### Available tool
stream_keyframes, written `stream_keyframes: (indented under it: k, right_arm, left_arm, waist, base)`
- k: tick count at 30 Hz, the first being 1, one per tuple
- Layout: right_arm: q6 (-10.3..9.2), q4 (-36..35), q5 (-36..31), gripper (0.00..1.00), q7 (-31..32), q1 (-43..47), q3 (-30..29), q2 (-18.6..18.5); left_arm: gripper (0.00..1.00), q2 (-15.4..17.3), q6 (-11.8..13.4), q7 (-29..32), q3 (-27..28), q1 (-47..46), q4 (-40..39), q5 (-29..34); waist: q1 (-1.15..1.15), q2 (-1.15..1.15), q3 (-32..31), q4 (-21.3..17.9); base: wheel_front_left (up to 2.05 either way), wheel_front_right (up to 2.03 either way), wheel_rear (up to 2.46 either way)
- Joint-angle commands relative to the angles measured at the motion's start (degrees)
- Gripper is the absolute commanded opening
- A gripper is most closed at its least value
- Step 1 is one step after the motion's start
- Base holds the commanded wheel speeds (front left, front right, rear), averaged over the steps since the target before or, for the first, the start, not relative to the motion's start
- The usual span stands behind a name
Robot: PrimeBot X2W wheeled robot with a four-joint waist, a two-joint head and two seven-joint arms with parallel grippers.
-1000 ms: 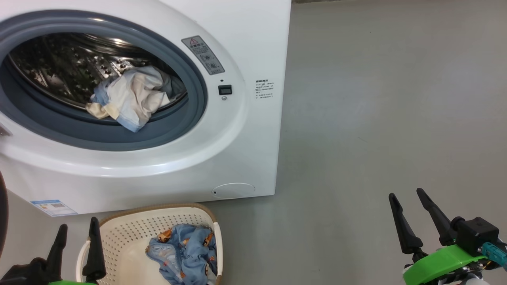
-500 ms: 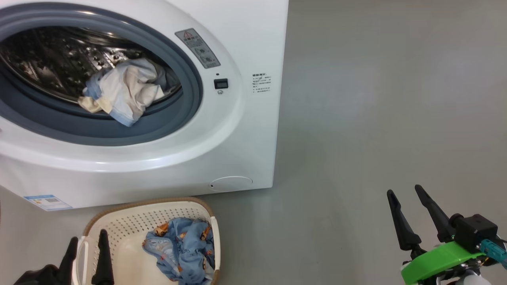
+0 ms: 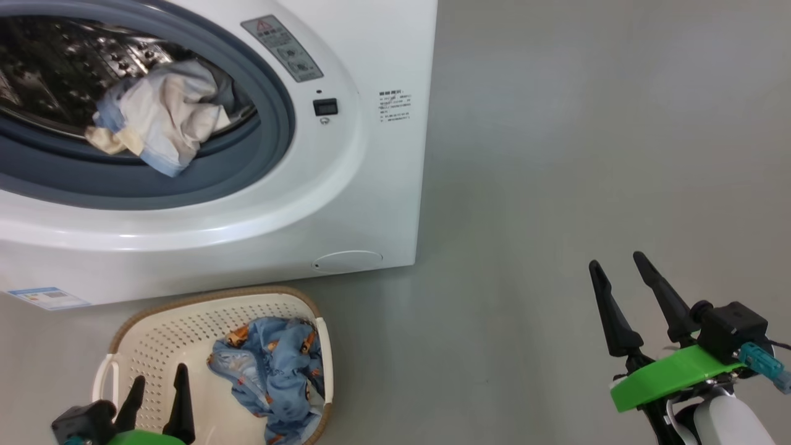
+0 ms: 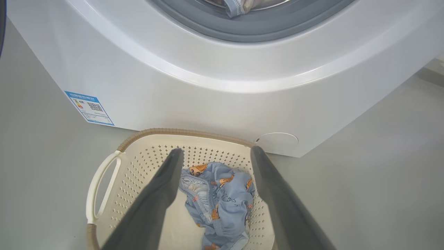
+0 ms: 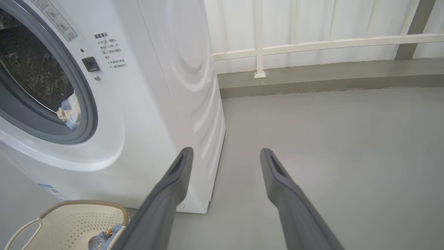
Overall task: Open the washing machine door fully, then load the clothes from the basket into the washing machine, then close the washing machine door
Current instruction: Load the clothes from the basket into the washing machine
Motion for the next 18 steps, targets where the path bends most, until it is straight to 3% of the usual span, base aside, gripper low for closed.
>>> stream_keyframes:
  k: [1, 18]
  right_arm:
    - [0.08, -1.6, -0.1, 1.00, -0.4, -1.4, 1.2, -0.2]
    - [0.08, -2.8, -1.1, 1.00, -0.4, -7.2, 1.6, 1.5]
  left_arm:
    - [1.00, 1.9, -0.1, -0.4, 0.9, -2.3, 0.4, -0.5]
    - [1.00, 4.6, -0.1, -0.4, -11.6, -14.4, 14.7, -7.8]
  waist:
    - [0.00, 0.00, 1.3, -0.6]
    - [0.00, 0.00, 10.3, -2.8]
  base:
    - [0.00, 0.00, 0.00]
    - [0.00, 0.00, 0.00]
